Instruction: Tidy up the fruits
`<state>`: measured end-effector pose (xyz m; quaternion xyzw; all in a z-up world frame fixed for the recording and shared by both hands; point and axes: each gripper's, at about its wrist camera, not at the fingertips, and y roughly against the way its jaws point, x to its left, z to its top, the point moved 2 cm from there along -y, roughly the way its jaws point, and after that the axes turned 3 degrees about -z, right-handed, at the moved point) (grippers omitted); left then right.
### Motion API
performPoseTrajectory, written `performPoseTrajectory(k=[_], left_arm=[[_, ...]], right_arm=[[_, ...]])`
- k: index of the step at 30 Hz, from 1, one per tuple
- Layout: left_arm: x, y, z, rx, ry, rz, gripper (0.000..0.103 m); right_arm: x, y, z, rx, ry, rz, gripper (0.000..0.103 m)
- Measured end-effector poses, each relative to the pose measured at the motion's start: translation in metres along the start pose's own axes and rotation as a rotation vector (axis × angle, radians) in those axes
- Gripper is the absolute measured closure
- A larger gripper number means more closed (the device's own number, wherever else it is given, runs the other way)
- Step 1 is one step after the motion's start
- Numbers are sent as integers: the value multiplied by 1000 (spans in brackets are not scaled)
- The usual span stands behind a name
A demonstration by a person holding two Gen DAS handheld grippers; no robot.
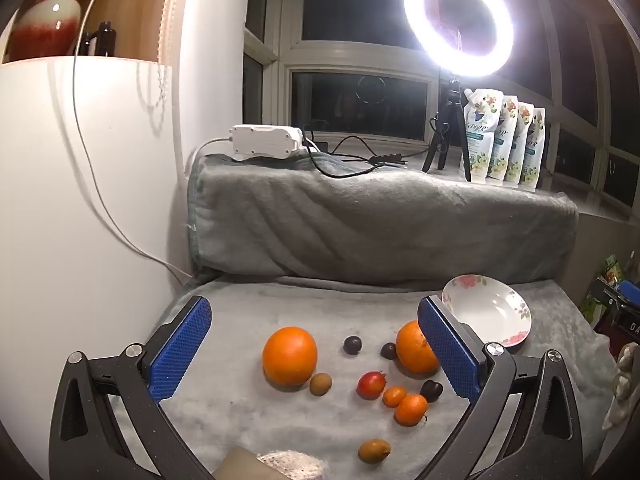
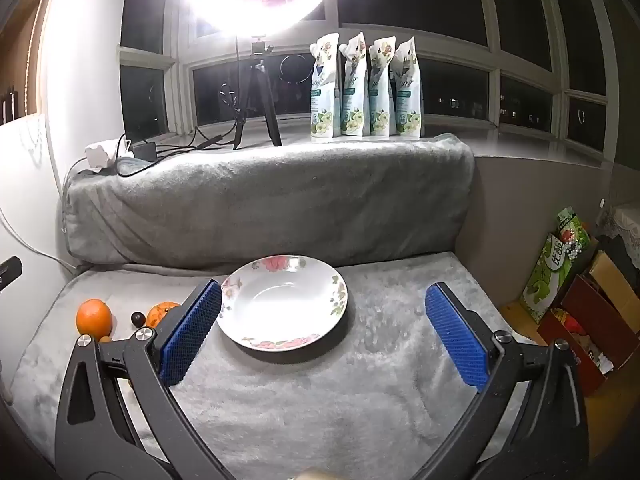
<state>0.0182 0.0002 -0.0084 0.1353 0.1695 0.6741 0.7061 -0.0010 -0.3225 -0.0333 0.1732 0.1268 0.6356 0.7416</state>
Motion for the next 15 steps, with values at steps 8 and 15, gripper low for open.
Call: performPoseTrajectory(k=[8,15], left_arm=[[-2,1,3,-10,-8,8,1],[-2,6,5,-19,-4,8,1]], right_arm=[[1,1,2,-2,-11,13,0],[-3,-1,3,-5,-8,15,0]])
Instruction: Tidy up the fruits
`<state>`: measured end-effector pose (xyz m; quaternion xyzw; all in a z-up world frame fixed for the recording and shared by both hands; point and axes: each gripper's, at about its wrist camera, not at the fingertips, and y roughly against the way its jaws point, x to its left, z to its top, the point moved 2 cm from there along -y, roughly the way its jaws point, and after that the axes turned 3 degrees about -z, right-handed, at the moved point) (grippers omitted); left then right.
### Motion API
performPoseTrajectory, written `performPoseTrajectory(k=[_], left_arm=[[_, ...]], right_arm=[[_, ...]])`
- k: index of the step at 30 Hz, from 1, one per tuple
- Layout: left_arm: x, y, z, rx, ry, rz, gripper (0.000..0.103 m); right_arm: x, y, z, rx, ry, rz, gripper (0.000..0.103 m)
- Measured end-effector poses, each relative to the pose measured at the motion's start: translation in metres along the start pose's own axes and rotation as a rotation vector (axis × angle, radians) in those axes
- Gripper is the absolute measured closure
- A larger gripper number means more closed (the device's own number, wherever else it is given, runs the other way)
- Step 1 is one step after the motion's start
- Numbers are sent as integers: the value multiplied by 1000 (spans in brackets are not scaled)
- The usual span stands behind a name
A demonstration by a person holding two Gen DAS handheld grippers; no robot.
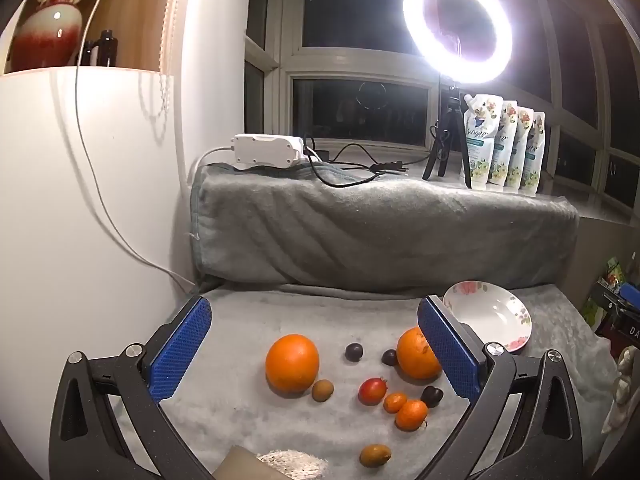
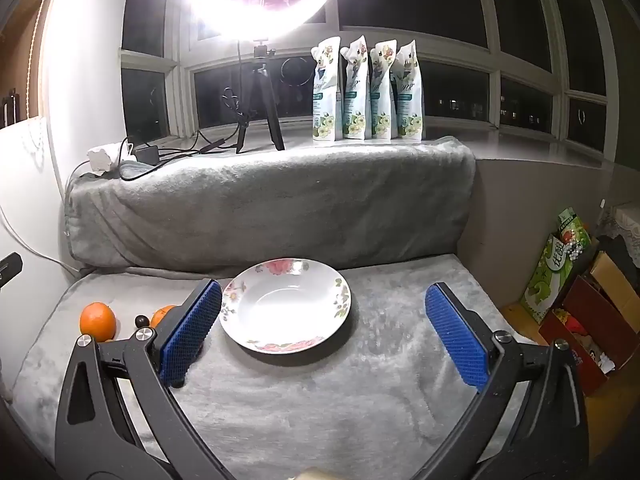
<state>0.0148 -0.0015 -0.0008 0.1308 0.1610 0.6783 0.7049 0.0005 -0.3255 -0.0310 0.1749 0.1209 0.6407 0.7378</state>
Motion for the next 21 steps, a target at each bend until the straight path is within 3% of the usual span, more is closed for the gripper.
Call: performPoseTrajectory(k=[21], left_arm=[[1,5,4,-11,-6,1,1]], right_arm=[[10,7,3,2,-3,22,0]])
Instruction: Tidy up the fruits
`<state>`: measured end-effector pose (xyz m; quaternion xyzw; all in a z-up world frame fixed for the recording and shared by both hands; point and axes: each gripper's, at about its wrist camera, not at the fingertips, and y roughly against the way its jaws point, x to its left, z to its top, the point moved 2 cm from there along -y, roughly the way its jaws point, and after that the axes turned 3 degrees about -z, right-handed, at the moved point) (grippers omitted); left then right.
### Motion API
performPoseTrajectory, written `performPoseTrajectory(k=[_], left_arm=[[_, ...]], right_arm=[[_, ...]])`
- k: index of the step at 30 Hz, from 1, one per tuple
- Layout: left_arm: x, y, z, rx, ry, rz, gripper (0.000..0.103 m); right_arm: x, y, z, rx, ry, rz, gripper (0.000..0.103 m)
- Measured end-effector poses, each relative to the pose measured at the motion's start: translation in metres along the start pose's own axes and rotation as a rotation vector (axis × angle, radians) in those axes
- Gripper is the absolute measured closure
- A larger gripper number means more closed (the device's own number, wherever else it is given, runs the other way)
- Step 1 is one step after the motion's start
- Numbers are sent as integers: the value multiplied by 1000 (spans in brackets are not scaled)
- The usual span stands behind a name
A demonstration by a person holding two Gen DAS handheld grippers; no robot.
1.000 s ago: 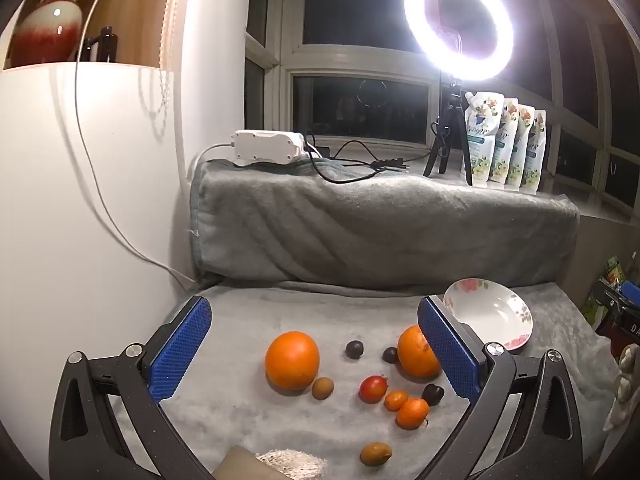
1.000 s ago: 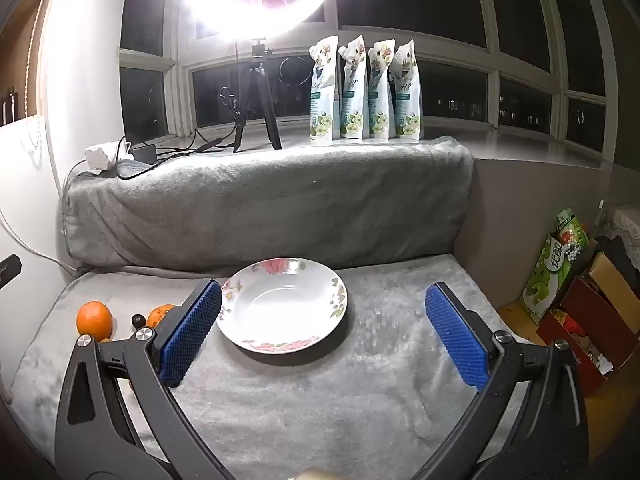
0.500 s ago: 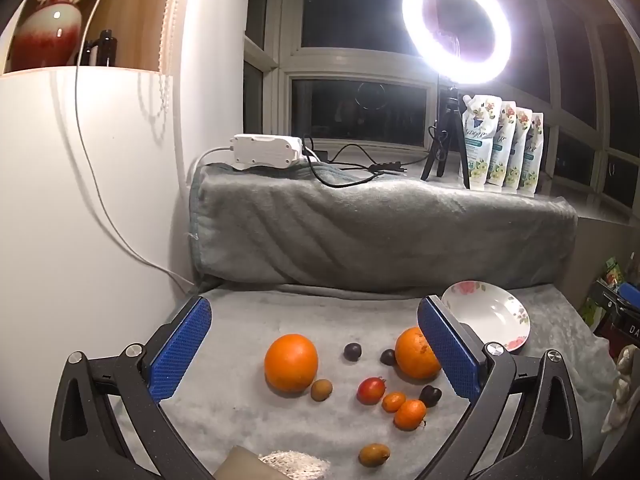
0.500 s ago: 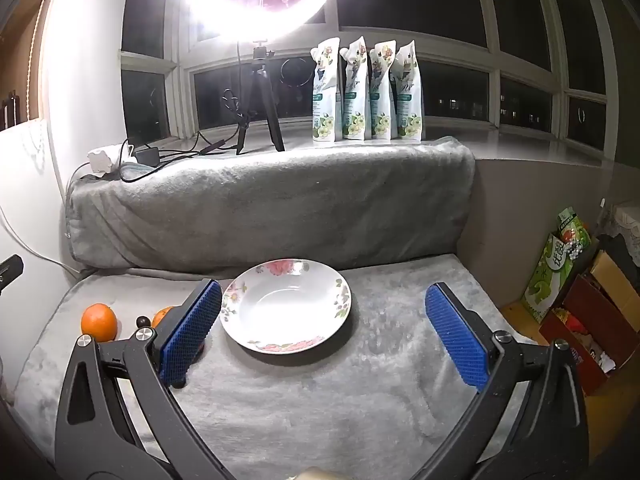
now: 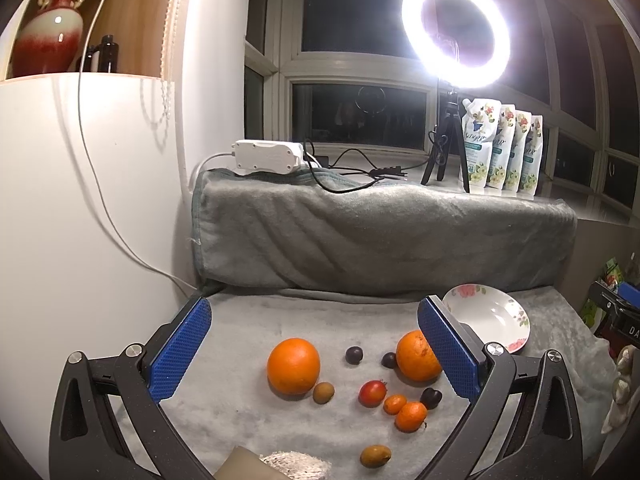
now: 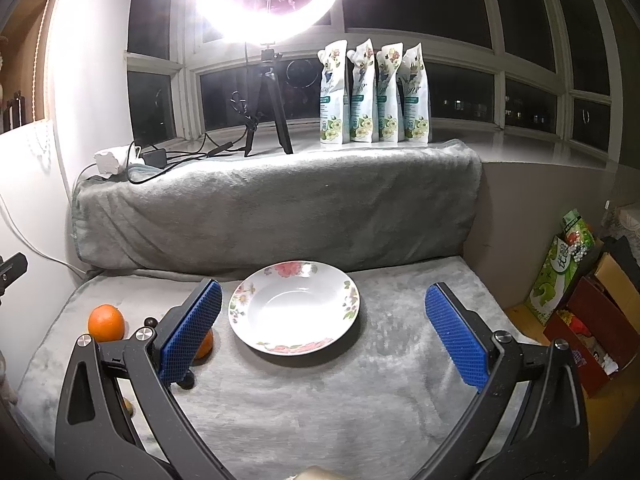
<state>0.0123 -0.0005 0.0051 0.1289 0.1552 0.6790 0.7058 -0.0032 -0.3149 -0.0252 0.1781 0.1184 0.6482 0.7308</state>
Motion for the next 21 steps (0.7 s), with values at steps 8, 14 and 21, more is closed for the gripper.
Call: performPoseTrajectory(k=[8,14,21], left_arm=[[0,0,0,0,-1,1,1],[-1,-1,0,5,-9,-5,1],[-4,-3,0,8,-13,-6,1]], right_arm=[[0,-1,1,0,0,-2,0],[1,-2,0,0,1,-1,0],[1,-2,-1,0,1,-1,0]])
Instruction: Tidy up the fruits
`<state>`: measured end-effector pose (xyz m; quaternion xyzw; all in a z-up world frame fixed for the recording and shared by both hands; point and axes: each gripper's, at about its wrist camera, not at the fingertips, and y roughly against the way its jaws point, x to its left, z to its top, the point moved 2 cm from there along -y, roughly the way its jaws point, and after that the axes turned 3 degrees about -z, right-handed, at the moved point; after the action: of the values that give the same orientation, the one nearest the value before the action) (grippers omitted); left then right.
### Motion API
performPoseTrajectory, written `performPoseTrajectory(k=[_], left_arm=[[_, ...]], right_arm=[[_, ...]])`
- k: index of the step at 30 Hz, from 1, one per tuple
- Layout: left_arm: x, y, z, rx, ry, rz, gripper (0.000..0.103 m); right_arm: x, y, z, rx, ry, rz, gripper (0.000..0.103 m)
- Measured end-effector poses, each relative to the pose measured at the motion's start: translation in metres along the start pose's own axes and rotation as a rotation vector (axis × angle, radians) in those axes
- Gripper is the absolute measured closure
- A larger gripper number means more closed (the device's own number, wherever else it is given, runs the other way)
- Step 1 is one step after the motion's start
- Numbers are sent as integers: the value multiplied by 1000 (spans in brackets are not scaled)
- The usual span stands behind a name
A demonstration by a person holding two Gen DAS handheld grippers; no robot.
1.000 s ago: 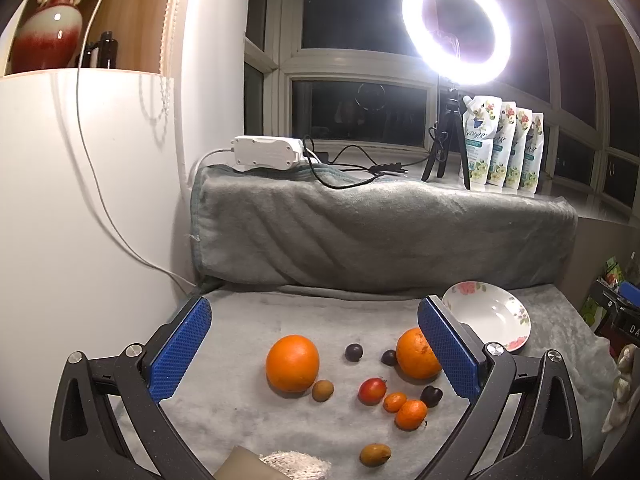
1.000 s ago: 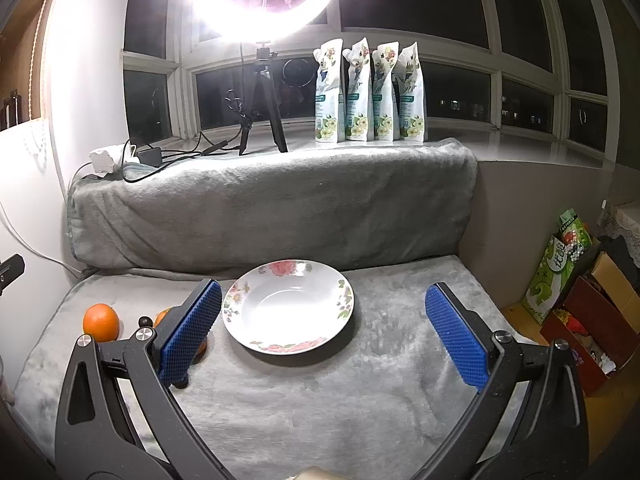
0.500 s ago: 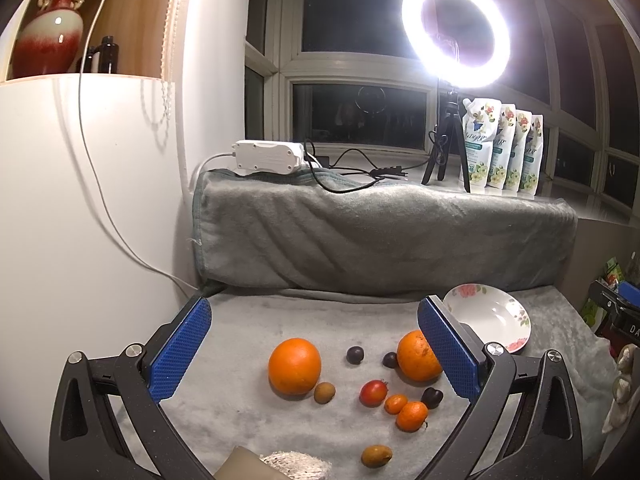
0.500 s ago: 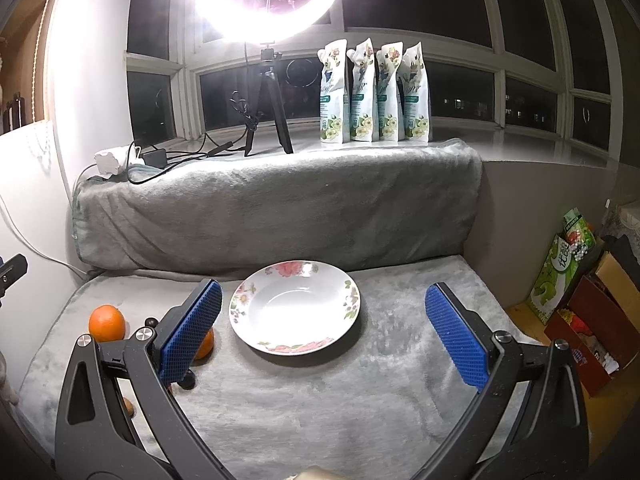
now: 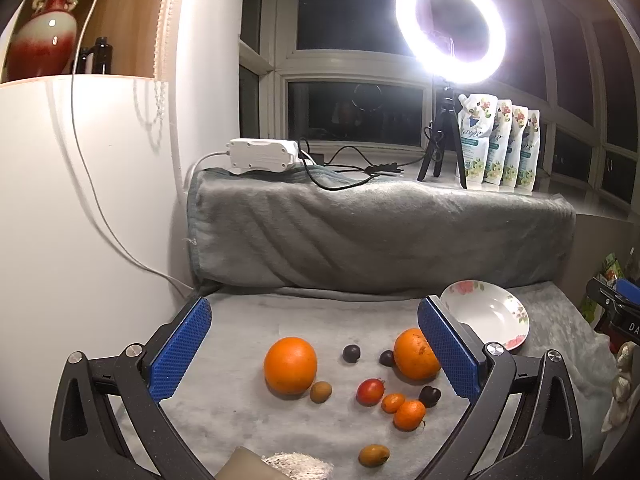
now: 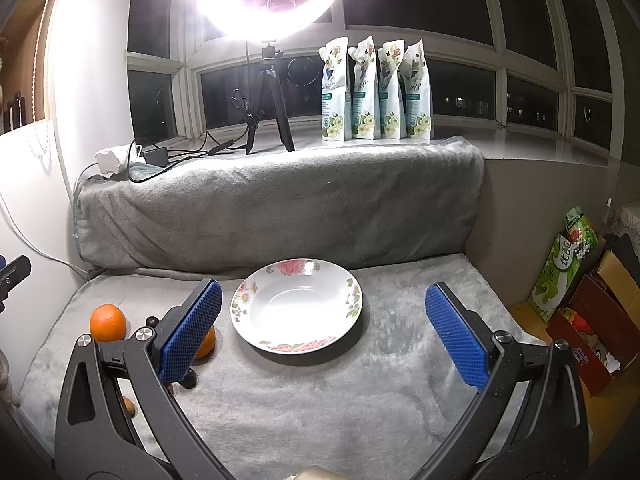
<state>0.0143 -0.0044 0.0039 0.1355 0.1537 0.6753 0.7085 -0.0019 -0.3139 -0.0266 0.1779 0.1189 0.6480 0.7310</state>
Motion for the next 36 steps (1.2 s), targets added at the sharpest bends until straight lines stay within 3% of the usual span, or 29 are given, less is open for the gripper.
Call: performPoseTrajectory(k=[22,36], left_arm=[[-2,-3,-4,6,2,-2,1],[-3,-20,-15,57,-3,-23,1]], right_arm=[[2,-4,-5,11,-2,6,0],[11,-18,-16,69,-17,74,0]])
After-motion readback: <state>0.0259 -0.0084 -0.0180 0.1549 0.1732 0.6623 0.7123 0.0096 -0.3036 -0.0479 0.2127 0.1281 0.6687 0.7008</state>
